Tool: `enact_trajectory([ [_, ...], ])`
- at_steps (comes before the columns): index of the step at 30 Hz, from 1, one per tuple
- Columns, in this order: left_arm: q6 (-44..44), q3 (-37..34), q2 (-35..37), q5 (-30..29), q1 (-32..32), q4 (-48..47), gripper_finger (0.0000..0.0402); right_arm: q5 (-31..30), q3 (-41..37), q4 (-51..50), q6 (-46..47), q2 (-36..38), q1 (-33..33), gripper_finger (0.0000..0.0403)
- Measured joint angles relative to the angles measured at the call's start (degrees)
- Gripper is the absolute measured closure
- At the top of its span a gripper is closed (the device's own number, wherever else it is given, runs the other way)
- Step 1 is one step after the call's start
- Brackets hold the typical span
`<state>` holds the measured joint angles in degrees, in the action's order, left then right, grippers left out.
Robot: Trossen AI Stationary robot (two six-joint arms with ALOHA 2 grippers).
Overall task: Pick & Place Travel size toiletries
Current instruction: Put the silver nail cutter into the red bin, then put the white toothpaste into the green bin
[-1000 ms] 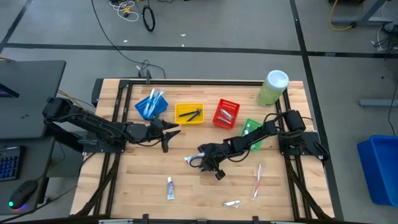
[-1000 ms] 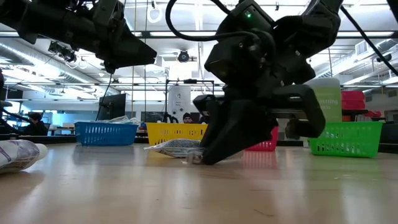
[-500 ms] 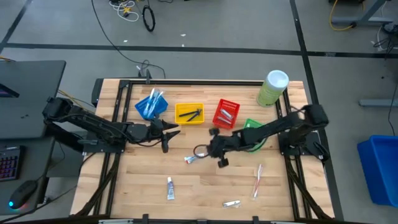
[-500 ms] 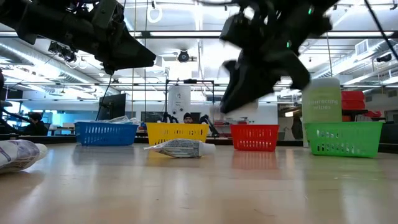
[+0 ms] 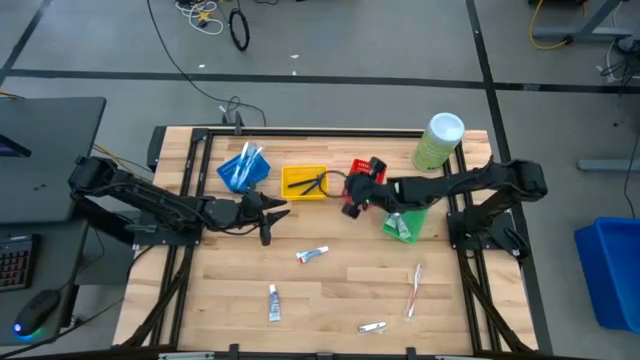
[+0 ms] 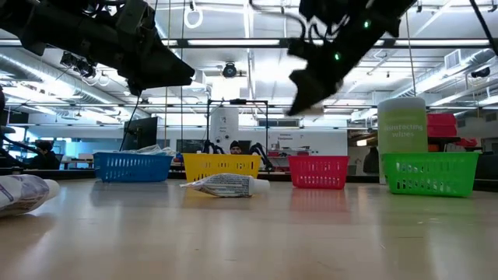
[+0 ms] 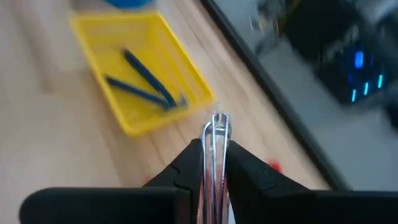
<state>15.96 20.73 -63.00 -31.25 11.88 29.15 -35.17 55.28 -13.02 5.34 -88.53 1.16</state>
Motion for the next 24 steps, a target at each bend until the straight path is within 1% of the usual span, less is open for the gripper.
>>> enact_trajectory([
  [4, 2.2, 0.0, 0.0, 0.0, 0.0, -0.6, 0.0261, 3.3, -2.4, -0.4, 9.7, -0.6, 4.3, 0.0339],
  [6, 2.5, 0.0, 0.0, 0.0, 0.0, -0.7, 0.0261, 5.5, -3.8, -0.5, 13.0, -0.5, 6.0, 0.0339],
  [8, 2.6, 0.0, 0.0, 0.0, 0.0, -1.3, 0.0261, 6.7, -5.4, -0.5, 13.2, -0.5, 7.2, 0.0337],
  [11, 2.6, 0.0, 0.0, -0.1, 0.0, -1.6, 0.0261, 5.9, -7.8, 0.6, 13.1, -0.5, 8.5, 0.0335],
  [15, 2.6, 0.0, 0.0, -0.2, 0.0, -1.6, 0.0261, 5.7, -11.8, 8.3, 13.0, -0.5, 10.2, 0.0330],
  [17, 2.6, 0.0, 0.0, -0.5, 0.0, -1.6, 0.0261, 6.2, -13.3, 11.4, 10.8, -0.5, 10.6, 0.0324],
  [19, 2.5, 0.0, 0.0, -0.6, 0.0, -1.6, 0.0261, 7.3, -14.2, 13.4, 8.7, -0.5, 10.9, 0.0316],
  [24, 2.5, 0.0, 0.0, -0.8, 0.0, -1.6, 0.0261, 7.3, -15.1, 14.4, 8.1, -0.5, 11.2, 0.0282],
])
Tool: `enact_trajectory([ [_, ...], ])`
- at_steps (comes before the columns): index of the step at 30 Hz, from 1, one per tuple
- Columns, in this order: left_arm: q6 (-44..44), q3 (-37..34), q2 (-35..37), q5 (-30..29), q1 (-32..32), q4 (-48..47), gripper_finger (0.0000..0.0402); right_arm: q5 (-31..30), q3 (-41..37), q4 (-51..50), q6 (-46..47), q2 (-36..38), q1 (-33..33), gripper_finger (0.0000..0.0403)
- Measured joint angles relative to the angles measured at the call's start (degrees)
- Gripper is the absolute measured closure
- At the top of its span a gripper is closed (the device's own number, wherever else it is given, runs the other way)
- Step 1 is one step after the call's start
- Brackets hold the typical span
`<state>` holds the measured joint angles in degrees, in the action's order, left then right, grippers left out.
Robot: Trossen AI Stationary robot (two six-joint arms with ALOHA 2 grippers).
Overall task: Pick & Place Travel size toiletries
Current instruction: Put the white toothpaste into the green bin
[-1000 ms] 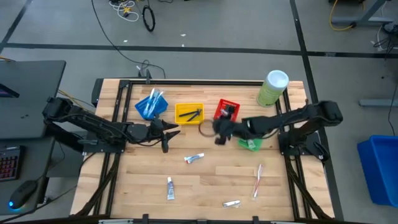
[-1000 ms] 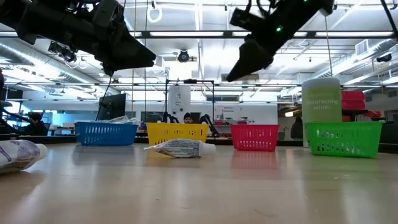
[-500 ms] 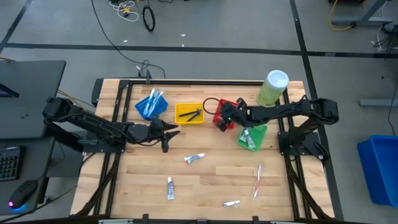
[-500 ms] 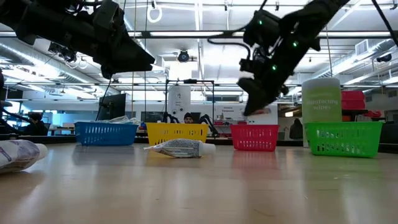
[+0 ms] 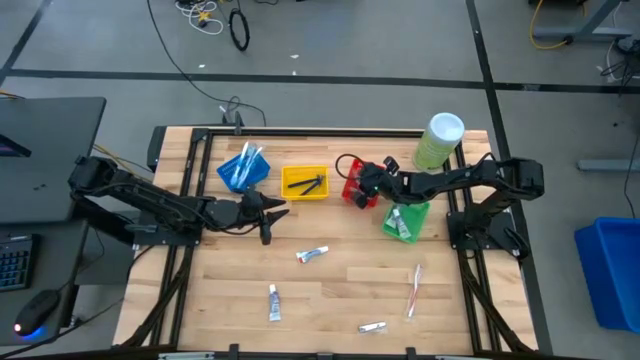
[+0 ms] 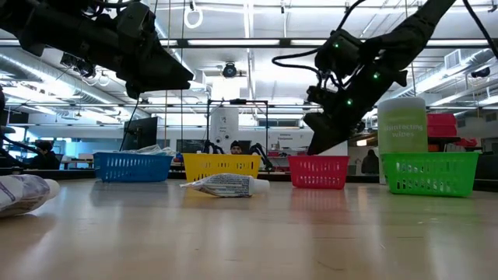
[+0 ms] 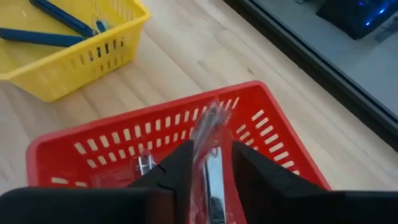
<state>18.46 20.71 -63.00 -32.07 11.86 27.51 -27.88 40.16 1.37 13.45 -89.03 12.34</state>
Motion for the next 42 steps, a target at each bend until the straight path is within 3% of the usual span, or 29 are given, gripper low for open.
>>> enact_trajectory([
  [8, 0.0, 0.0, 0.0, -0.3, 0.0, 0.0, 0.0261, 2.6, 0.0, 4.7, -4.3, 0.7, -1.7, 0.0233],
  [16, -0.4, 0.0, 0.0, -0.4, 0.0, -0.3, 0.0261, 6.0, 2.2, 7.9, -6.4, 2.2, -9.1, 0.0230],
  [22, -0.3, 0.0, 0.0, -1.4, 0.0, -0.2, 0.0261, 17.8, 2.3, 13.7, -6.7, 2.0, -13.9, 0.0232],
  [25, -0.2, 0.0, 0.0, -1.6, 0.0, -0.2, 0.0261, 19.1, 2.3, 15.8, -6.9, 1.4, -15.9, 0.0217],
  [33, 0.9, 0.0, 0.0, -1.6, 0.0, -0.2, 0.0261, 19.8, 2.4, 29.1, -5.5, -8.6, -17.8, 0.0160],
  [38, 1.0, 0.0, 0.0, -1.6, 0.0, -0.2, 0.0261, 24.5, 2.4, 38.2, -6.3, -16.1, -18.0, 0.0152],
  [42, 1.1, 0.0, 0.0, -1.6, 0.0, -0.2, 0.0261, 27.7, 2.6, 39.8, -5.1, -19.8, -18.0, 0.0157],
])
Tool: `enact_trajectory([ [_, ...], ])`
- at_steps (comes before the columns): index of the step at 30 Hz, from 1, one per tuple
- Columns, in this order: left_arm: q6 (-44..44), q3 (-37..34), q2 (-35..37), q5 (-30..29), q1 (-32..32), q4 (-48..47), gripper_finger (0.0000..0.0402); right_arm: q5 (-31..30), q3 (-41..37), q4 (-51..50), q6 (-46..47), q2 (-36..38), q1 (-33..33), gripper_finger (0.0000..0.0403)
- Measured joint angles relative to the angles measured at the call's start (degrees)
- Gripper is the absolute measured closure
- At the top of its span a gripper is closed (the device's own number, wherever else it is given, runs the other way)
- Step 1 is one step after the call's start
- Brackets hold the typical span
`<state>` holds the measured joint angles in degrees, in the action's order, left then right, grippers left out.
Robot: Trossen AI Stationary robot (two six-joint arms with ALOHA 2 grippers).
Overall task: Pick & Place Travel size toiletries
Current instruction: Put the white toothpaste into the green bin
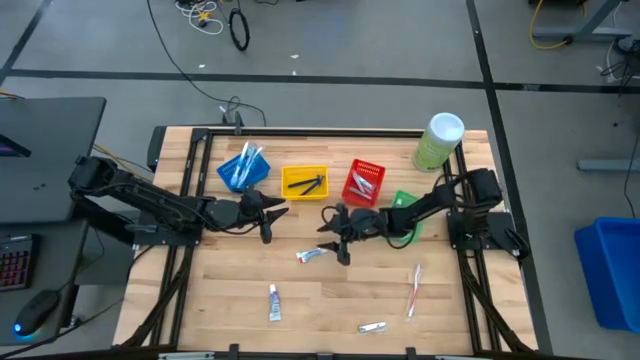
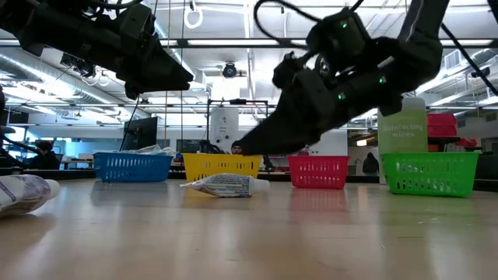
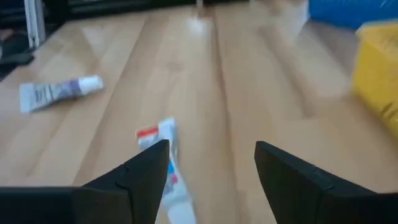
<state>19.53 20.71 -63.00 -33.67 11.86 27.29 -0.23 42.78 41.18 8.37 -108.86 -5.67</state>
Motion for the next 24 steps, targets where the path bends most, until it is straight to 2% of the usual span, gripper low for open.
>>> enact_trajectory([
  [6, -0.9, 0.0, 0.0, 0.0, 0.0, 0.0, 0.0261, 5.5, 3.6, -2.2, -0.6, -4.0, -1.1, 0.0174],
  [10, -1.2, 0.0, 0.0, -0.2, 0.0, 0.0, 0.0261, 5.1, 8.7, -11.9, -4.9, -5.8, -2.2, 0.0178],
  [13, -1.3, 0.0, 0.0, -0.2, 0.0, 0.0, 0.0261, 2.7, 12.4, -21.1, -7.5, -6.5, -2.5, 0.0178],
  [16, -1.3, 0.0, 0.0, -0.2, 0.0, 0.0, 0.0261, 2.3, 13.8, -25.0, -8.7, -6.5, -2.4, 0.0183],
  [19, -1.3, 0.0, 0.0, -0.2, 0.0, 0.0, 0.0261, 1.6, 13.8, -25.2, -8.9, -6.5, -2.4, 0.0200],
  [24, -1.3, 0.0, 0.0, -0.2, 0.0, 0.0, 0.0261, 1.5, 13.8, -25.5, -8.9, -6.5, -2.2, 0.0252],
])
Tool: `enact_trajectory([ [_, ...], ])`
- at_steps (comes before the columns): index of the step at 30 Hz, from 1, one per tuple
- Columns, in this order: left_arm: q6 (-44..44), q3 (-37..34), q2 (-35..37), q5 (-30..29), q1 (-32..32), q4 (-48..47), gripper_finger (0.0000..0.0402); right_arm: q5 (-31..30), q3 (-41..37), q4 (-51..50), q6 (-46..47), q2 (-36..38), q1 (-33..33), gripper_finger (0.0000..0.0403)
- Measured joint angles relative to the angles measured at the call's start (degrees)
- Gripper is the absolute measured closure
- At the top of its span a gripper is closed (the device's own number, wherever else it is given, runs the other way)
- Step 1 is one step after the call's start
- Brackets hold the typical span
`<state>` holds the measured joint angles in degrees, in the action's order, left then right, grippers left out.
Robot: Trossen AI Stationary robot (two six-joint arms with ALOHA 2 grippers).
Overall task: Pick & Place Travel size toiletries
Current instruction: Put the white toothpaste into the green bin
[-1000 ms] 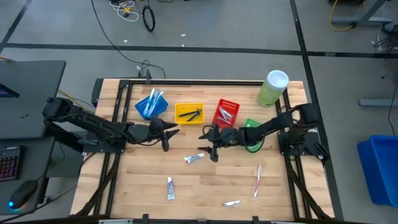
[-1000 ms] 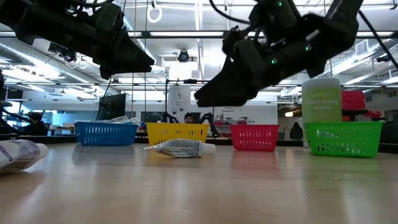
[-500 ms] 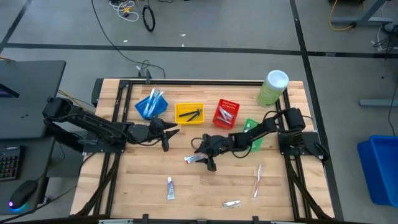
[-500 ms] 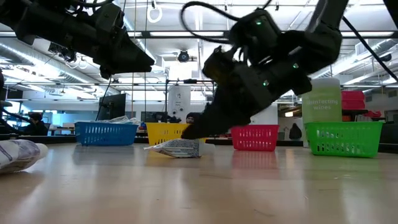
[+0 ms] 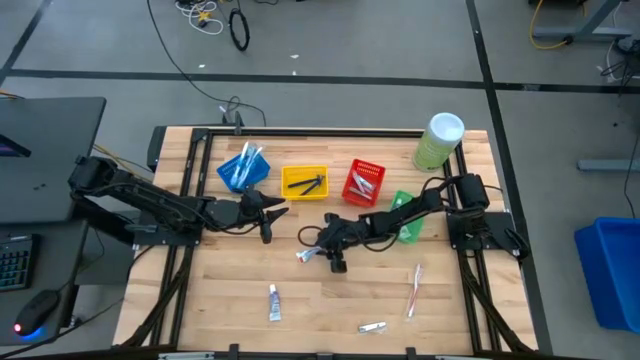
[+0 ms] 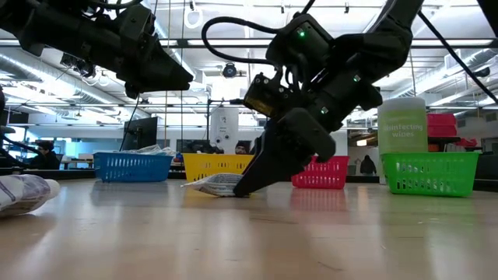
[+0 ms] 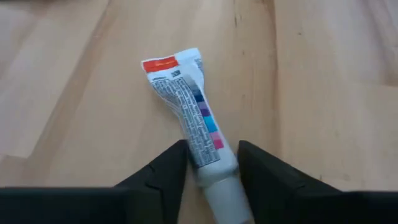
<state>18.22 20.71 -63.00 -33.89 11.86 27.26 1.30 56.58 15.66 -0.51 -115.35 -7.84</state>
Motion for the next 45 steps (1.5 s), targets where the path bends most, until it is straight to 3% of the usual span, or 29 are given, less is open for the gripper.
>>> enact_trajectory([
  [5, 0.0, 0.0, 0.0, 0.0, 0.0, 0.0, 0.0261, 0.0, 0.0, -0.2, 0.1, 0.0, 0.0, 0.0290],
  [13, 0.0, 0.0, 0.0, 0.0, 0.0, -0.1, 0.0261, 0.2, -0.1, -4.5, 0.3, 2.0, -0.2, 0.0297],
  [24, 0.4, 0.0, 0.0, 0.0, 0.0, -0.8, 0.0261, -1.7, -0.1, -31.2, 6.8, 18.7, -0.3, 0.0307],
  [28, 0.5, 0.0, 0.0, 0.0, 0.0, -0.8, 0.0261, -3.1, -0.1, -43.6, 11.6, 27.7, -0.8, 0.0307],
  [32, 0.7, 0.0, 0.0, 0.0, 0.0, -0.8, 0.0261, -10.9, -0.1, -57.8, 17.5, 36.4, -2.1, 0.0307],
  [38, 1.4, 0.0, 0.0, 0.0, 0.0, -0.9, 0.0261, -19.0, -0.2, -80.0, 35.7, 44.8, -3.9, 0.0307],
  [41, 1.5, 0.0, 0.0, 0.0, 0.0, -0.8, 0.0261, -20.1, -1.4, -85.6, 44.0, 46.2, -4.4, 0.0306],
  [45, 1.9, 0.0, 0.0, 0.0, 0.0, -0.9, 0.0261, -20.3, -4.7, -84.8, 48.4, 46.1, -4.4, 0.0305],
])
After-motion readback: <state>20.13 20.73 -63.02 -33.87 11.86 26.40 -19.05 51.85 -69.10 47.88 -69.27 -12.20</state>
